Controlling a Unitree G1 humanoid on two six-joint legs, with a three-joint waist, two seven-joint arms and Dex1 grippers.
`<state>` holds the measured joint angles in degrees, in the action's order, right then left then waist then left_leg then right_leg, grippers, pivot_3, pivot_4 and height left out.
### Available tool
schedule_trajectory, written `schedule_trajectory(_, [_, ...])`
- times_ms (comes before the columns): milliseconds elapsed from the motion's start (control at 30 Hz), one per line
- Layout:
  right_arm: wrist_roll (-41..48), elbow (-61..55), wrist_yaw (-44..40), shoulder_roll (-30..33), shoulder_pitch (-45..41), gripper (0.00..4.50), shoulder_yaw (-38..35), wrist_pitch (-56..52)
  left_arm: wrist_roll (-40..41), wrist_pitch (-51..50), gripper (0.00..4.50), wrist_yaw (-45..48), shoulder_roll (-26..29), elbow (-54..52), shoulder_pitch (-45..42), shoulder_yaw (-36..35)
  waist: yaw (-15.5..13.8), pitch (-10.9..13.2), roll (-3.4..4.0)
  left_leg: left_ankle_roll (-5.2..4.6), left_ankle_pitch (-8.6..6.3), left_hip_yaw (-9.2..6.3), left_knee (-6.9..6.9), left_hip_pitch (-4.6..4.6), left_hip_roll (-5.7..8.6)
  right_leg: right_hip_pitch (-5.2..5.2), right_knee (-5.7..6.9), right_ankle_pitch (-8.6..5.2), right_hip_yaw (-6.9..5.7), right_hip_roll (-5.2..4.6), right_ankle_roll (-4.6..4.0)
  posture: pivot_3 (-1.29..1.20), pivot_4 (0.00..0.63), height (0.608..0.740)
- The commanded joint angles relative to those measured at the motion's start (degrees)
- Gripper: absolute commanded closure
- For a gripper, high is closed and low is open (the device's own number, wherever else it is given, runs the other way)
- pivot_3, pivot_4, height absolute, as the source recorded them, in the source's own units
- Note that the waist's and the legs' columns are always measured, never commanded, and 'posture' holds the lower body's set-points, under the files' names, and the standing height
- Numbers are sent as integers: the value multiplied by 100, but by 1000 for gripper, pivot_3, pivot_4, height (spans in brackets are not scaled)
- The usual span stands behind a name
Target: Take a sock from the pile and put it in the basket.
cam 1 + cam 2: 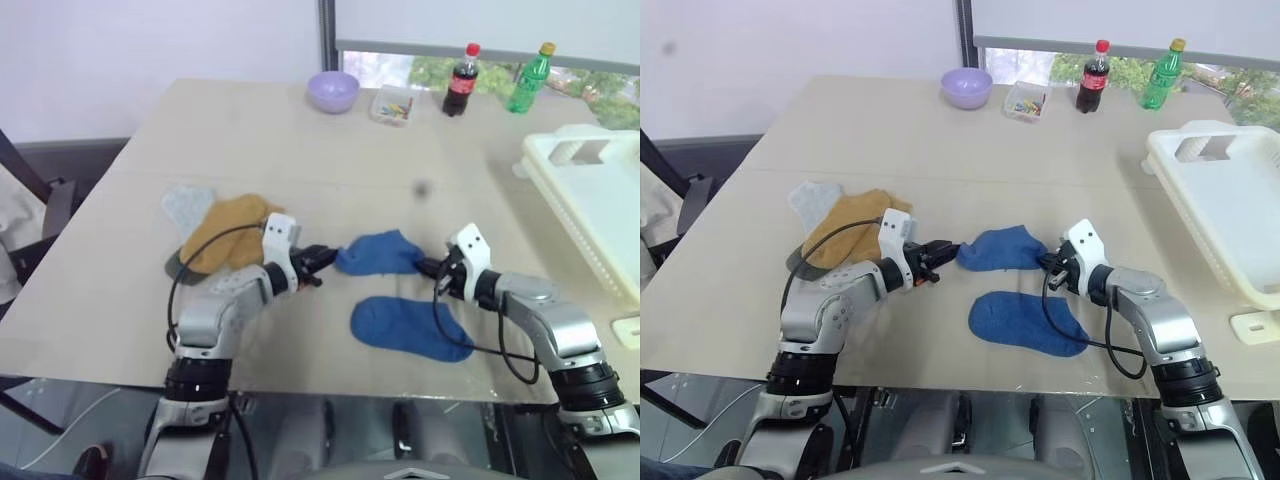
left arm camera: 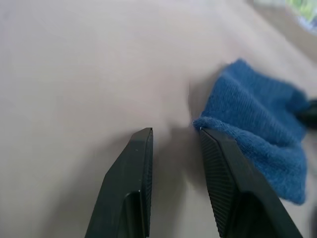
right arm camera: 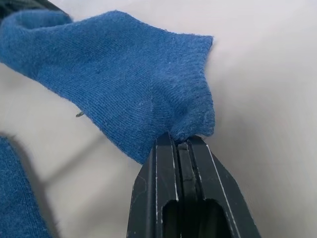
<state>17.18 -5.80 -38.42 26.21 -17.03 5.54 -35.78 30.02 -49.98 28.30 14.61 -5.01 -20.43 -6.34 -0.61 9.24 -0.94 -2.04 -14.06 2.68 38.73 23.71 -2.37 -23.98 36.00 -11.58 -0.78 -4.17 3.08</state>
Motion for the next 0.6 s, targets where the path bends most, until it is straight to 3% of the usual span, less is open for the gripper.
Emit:
schedule_trajectory(33, [-41, 17, -26, -12, 32, 4500, 61, 22, 325, -188, 2876, -78, 23, -277, -80, -270, 16, 0, 0, 0, 0, 0, 0, 1, 0, -1, 0, 0, 0, 1, 0, 0, 150, 730])
schedule_trajectory(200, [-100, 100, -25, -22, 31, 4500, 112, 110, 339, -310, 2876, -173, 95, -454, 78, -216, 25, 1, -1, 0, 0, 0, -1, 1, 0, -1, -1, 0, 0, 1, 0, 0, 150, 730])
schedule_trajectory(600, [-169, 198, -56, -43, 1, 4500, 153, 229, 1206, -439, 2876, -330, -119, -1016, 219, -698, 78, 1, -2, 0, 0, 0, -1, 1, -1, 0, -2, 0, 1, 1, -1, 0, 150, 730])
